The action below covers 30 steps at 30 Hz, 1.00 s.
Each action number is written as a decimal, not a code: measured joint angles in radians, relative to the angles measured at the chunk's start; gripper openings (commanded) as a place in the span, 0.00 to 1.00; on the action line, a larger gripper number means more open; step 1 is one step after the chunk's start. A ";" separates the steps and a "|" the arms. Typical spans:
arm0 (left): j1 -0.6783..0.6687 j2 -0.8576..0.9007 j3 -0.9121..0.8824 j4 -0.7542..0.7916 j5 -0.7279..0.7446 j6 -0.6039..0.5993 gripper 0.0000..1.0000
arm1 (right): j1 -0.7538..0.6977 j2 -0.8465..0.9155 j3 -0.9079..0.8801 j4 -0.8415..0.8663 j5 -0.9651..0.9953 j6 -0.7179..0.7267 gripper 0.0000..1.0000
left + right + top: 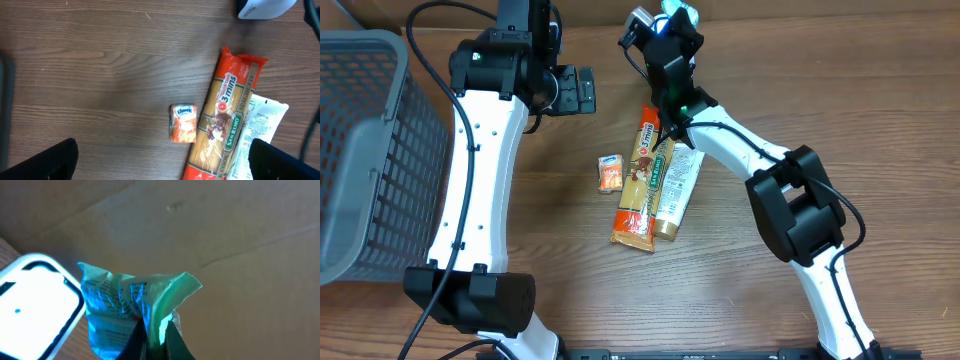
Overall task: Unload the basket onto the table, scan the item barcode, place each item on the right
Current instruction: 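Hold the green packet under the scanner, then swing it right, then release the green packet at the right table edge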
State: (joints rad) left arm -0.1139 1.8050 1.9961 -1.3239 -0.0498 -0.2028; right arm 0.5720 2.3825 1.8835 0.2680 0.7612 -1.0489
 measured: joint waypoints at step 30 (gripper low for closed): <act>0.000 0.000 0.000 0.000 0.000 0.000 1.00 | -0.832 -0.722 -0.278 -1.354 -1.006 1.249 0.04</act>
State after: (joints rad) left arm -0.1139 1.8050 1.9957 -1.3239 -0.0502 -0.2028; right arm -0.2604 1.6608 1.6051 -1.0863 -0.2447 0.2001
